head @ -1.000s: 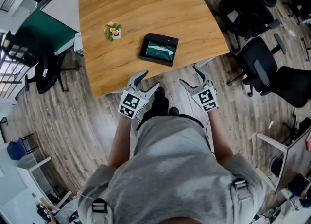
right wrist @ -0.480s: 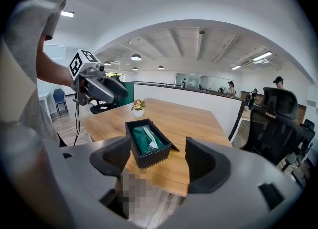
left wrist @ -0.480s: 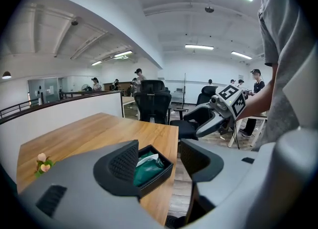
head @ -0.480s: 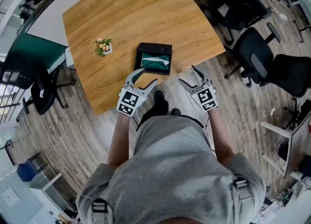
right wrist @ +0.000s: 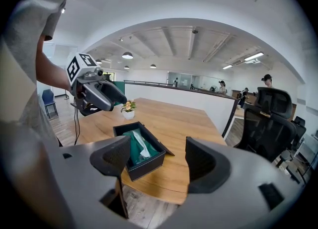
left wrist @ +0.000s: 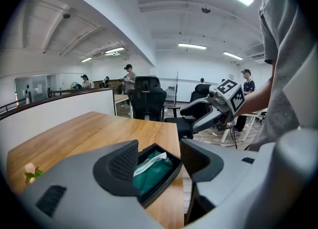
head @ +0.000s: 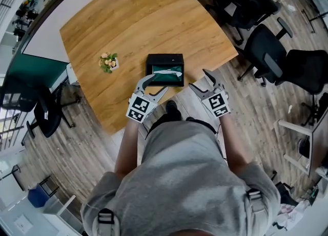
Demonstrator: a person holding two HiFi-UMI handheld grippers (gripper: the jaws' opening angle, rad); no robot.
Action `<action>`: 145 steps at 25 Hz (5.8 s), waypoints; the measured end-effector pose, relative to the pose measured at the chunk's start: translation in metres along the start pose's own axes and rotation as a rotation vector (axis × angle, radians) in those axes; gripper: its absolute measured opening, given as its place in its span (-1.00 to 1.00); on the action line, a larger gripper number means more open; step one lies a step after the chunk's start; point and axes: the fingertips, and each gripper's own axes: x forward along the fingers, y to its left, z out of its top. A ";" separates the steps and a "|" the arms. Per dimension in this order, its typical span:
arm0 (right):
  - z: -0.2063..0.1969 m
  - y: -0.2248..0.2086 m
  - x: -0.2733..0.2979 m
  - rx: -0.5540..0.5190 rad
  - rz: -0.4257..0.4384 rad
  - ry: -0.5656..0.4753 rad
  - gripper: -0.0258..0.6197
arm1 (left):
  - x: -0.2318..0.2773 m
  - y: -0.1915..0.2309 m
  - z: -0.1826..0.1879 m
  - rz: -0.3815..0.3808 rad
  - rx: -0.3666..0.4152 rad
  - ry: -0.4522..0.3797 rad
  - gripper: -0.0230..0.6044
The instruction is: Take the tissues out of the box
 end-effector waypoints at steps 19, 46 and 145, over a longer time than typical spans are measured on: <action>0.010 0.009 0.014 0.025 -0.083 -0.001 0.16 | -0.019 0.031 -0.009 -0.027 0.028 -0.014 -0.04; -0.013 -0.012 0.060 0.087 -0.016 0.028 0.16 | 0.036 0.049 -0.033 -0.103 0.095 0.149 -0.04; 0.016 -0.009 0.024 0.074 -0.097 -0.044 0.08 | 0.014 0.032 0.017 -0.089 0.297 0.132 -0.86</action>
